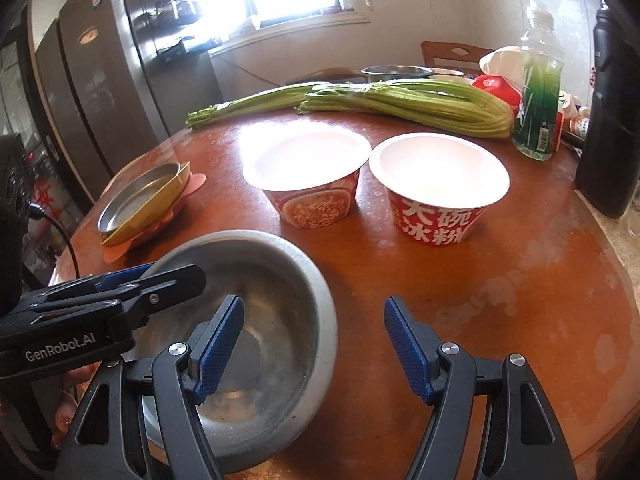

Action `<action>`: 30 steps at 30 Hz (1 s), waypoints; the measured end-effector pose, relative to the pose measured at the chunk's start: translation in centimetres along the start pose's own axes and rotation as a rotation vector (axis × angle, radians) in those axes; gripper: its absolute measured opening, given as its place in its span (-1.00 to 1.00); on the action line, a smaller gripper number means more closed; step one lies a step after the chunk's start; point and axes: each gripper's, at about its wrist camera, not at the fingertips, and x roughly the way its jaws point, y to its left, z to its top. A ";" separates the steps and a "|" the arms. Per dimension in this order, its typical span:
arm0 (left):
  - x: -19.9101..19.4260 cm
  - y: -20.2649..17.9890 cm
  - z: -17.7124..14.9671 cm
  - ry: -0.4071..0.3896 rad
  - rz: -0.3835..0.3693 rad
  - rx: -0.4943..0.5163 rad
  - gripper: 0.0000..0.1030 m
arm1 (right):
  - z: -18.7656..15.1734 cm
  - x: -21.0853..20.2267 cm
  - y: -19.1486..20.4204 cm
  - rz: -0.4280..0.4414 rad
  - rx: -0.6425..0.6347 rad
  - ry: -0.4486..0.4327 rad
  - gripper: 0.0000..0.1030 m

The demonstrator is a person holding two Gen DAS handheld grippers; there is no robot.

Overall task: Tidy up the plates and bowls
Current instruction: 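Open both grippers and move the right gripper toward the white paper bowls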

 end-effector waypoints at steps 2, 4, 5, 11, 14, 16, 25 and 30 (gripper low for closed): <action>-0.5 0.0 0.1 -0.013 -0.002 0.002 0.13 | 0.2 -0.2 -0.3 0.003 0.008 -0.005 0.45; -0.9 0.0 0.2 -0.020 0.001 0.005 0.13 | 0.3 -0.4 -0.4 0.010 0.020 -0.006 0.45; -1.0 0.0 0.2 -0.024 0.002 0.005 0.12 | 0.4 -0.4 -0.5 0.012 0.021 -0.006 0.45; -1.7 0.0 0.3 -0.036 0.011 0.002 0.13 | 1.0 -1.3 -1.3 0.008 0.052 -0.028 0.45; -1.7 0.0 0.4 -0.037 0.010 0.002 0.13 | 1.3 -1.6 -1.6 0.013 0.062 -0.035 0.45; -1.7 0.0 0.5 -0.040 0.010 0.003 0.13 | 1.4 -1.6 -1.7 0.017 0.069 -0.039 0.45; -1.4 0.0 1.6 -0.038 0.010 0.006 0.13 | 2.5 0.0 -2.1 0.059 0.098 0.005 0.45; -1.3 -0.1 3.8 -0.055 0.037 0.025 0.13 | 4.2 1.0 -2.0 0.084 0.142 0.007 0.45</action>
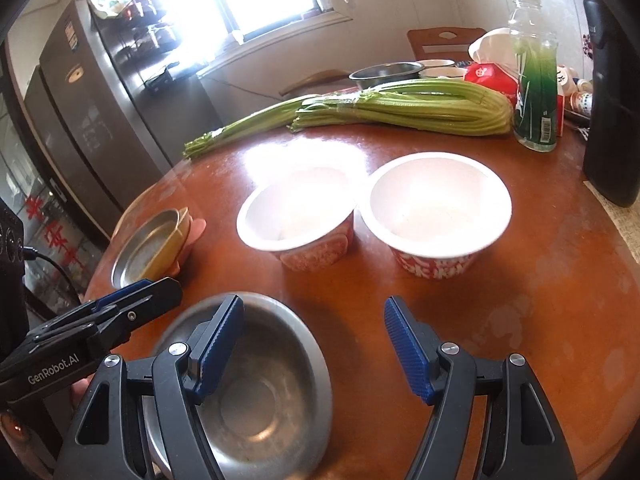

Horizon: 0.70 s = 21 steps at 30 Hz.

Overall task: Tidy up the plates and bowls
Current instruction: 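Open both grippers and move the right gripper toward the white paper bowls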

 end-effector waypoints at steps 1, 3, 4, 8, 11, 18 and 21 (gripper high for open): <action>0.1 -0.1 0.5 -0.003 0.006 0.007 0.13 | 0.4 0.3 0.0 0.010 0.011 0.006 0.45; 0.6 0.1 1.5 0.001 0.016 0.011 0.13 | 1.3 1.1 0.0 0.016 0.035 0.024 0.45; 0.9 0.1 2.1 0.002 0.021 0.017 0.13 | 1.7 1.5 -0.1 0.023 0.043 0.030 0.45; 2.8 0.6 4.4 0.036 0.015 0.026 0.13 | 2.7 3.0 -0.4 0.030 0.077 0.066 0.45; 4.4 0.9 6.0 0.061 0.008 0.021 0.13 | 3.3 3.8 -0.6 0.026 0.092 0.075 0.45; 7.6 0.0 7.9 0.118 -0.034 0.039 0.12 | 4.2 4.9 -0.6 0.029 0.092 0.094 0.45; 9.0 -0.4 8.4 0.140 -0.053 0.047 0.12 | 4.4 5.2 -0.5 0.029 0.087 0.093 0.43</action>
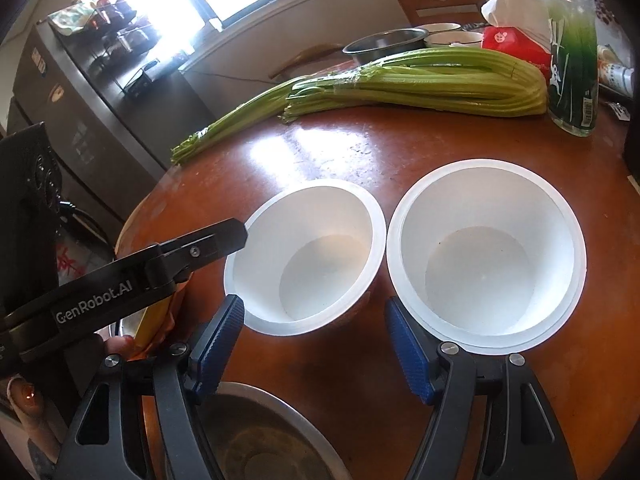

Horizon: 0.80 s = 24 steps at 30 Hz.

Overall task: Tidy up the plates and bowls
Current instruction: 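Grasp the rim of a red-printed white paper bowl with both grippers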

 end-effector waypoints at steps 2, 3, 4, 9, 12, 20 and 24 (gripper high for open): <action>0.8 -0.3 0.2 0.013 0.008 0.013 0.12 | 0.1 0.2 0.2 -0.005 -0.007 0.001 0.41; 1.1 -0.4 0.2 0.021 0.002 0.020 0.12 | 0.1 0.3 0.3 -0.003 -0.010 -0.001 0.38; 1.5 -0.4 0.2 0.032 -0.004 0.020 0.12 | 0.1 0.3 0.3 0.002 -0.015 -0.005 0.34; 2.9 -0.1 0.1 0.077 -0.037 0.008 -0.06 | 0.3 0.7 0.7 -0.004 -0.043 -0.013 0.22; 3.2 -0.2 -0.1 0.096 -0.072 0.007 -0.15 | 0.2 0.6 0.8 0.002 -0.054 -0.012 0.20; 3.0 -0.4 -0.3 0.099 -0.096 0.001 -0.16 | 0.0 0.3 1.3 -0.008 -0.083 -0.029 0.20; 2.4 -0.4 -0.4 0.085 -0.100 -0.003 -0.16 | -0.1 0.0 1.5 -0.008 -0.095 -0.039 0.20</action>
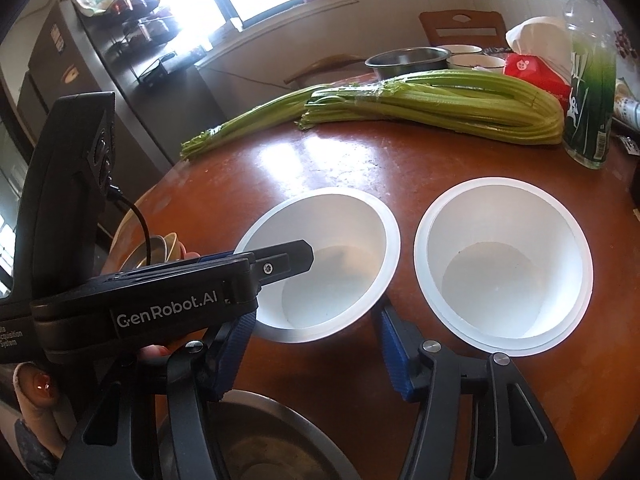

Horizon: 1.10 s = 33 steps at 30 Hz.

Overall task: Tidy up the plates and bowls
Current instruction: 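Grasp the rim of a red-printed white paper bowl with both grippers, then carry the paper bowl with both grippers and lower it into the steel bowl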

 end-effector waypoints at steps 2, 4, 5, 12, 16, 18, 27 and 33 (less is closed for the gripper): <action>-0.4 -0.1 -0.1 -0.008 -0.001 0.002 -0.16 | -0.1 -0.3 0.2 0.005 -0.003 -0.004 0.20; -1.1 -0.3 -0.4 -0.024 -0.005 0.009 -0.16 | -0.1 -0.7 0.3 0.005 -0.008 -0.011 0.20; -1.4 -0.4 -0.5 -0.029 -0.008 0.009 -0.16 | -0.1 -0.9 0.3 0.006 -0.013 -0.017 0.20; -3.5 -0.9 -1.4 -0.068 -0.008 0.016 -0.16 | -0.6 -2.6 1.2 0.023 -0.036 -0.042 0.20; -4.7 -1.4 -1.9 -0.090 -0.006 0.019 -0.16 | -1.0 -3.8 1.7 0.033 -0.052 -0.057 0.20; -5.2 -1.6 -2.1 -0.098 -0.007 0.019 -0.16 | -1.2 -4.3 2.0 0.038 -0.055 -0.066 0.20; -7.7 -2.7 -3.6 -0.134 -0.001 0.031 -0.16 | -2.4 -7.0 3.1 0.053 -0.075 -0.099 0.20; -9.7 -3.5 -4.9 -0.158 0.007 0.046 -0.16 | -3.4 -8.6 3.7 0.063 -0.085 -0.114 0.20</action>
